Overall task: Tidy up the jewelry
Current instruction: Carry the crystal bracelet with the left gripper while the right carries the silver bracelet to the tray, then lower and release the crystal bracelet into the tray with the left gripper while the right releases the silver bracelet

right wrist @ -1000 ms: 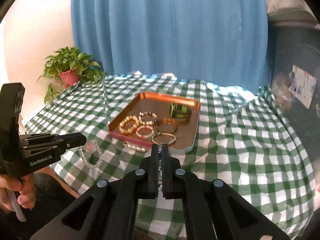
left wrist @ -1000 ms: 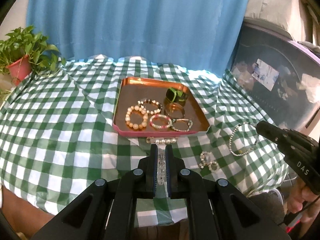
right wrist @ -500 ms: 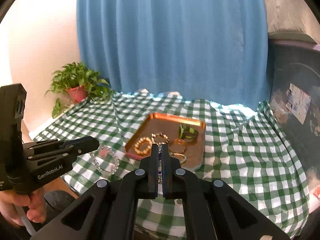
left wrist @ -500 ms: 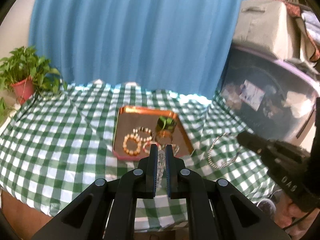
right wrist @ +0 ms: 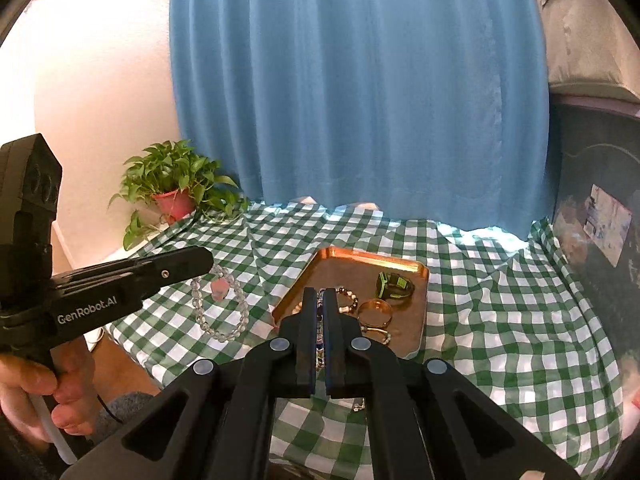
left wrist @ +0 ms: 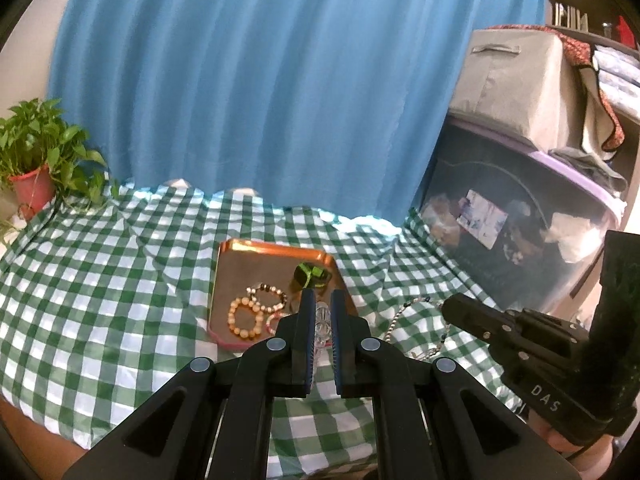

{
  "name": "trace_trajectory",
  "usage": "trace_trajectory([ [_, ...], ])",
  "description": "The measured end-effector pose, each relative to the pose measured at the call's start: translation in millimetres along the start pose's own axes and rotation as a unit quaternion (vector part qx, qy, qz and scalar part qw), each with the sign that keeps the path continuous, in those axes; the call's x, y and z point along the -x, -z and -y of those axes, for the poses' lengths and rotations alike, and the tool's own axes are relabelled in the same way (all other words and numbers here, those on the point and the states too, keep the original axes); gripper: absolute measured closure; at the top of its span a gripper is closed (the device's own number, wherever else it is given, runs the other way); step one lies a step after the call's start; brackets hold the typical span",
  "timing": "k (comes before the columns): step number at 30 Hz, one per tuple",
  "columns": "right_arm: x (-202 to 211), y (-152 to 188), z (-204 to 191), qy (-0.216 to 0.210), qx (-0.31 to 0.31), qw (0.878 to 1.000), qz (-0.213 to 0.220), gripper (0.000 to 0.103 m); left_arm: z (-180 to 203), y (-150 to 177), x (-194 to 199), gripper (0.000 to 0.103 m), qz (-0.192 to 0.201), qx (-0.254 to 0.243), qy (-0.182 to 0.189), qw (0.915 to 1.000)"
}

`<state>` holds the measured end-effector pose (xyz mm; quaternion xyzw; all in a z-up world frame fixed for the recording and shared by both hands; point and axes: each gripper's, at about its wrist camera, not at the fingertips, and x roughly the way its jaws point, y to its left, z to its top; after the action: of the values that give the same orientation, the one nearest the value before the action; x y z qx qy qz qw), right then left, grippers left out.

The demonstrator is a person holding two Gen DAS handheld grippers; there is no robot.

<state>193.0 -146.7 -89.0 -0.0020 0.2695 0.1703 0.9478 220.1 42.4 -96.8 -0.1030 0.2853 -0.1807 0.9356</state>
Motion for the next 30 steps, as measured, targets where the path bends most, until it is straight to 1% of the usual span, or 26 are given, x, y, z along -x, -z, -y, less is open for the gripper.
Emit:
trace_trajectory([
  [3,-12.2,5.4,4.9,-0.01,-0.001,1.0,-0.002,0.1,-10.3,2.9,-16.4,0.095,-0.011,0.011,-0.001,0.9999],
  [8,-42.1,16.9,16.8,-0.012,-0.005,1.0,-0.022,0.1,-29.2,7.9,-47.1,0.095,-0.028,0.03,0.004,0.9992],
  [13,-72.2,25.4,35.7,-0.007,-0.017,0.999,-0.042,0.1,-45.3,13.9,-79.9,0.095,-0.049,0.037,-0.005,0.9981],
  [16,-92.4,29.2,49.6,0.008,-0.02,0.998,-0.052,0.1,-54.0,18.1,-102.4,0.095,-0.062,0.039,-0.014,0.9972],
  [19,-109.9,31.6,59.6,0.01,-0.027,0.998,-0.06,0.1,-58.8,22.0,-120.3,0.095,-0.07,0.036,-0.019,0.9967],
  [26,-141.5,34.8,72.7,0.025,-0.028,0.997,-0.072,0.1,-60.7,26.9,-158.3,0.095,-0.09,0.013,-0.027,0.9955],
  [30,-156.2,36.7,79.1,0.026,-0.033,0.996,-0.077,0.1,-62.5,28.3,-173.4,0.095,-0.092,0.004,-0.032,0.9953],
])
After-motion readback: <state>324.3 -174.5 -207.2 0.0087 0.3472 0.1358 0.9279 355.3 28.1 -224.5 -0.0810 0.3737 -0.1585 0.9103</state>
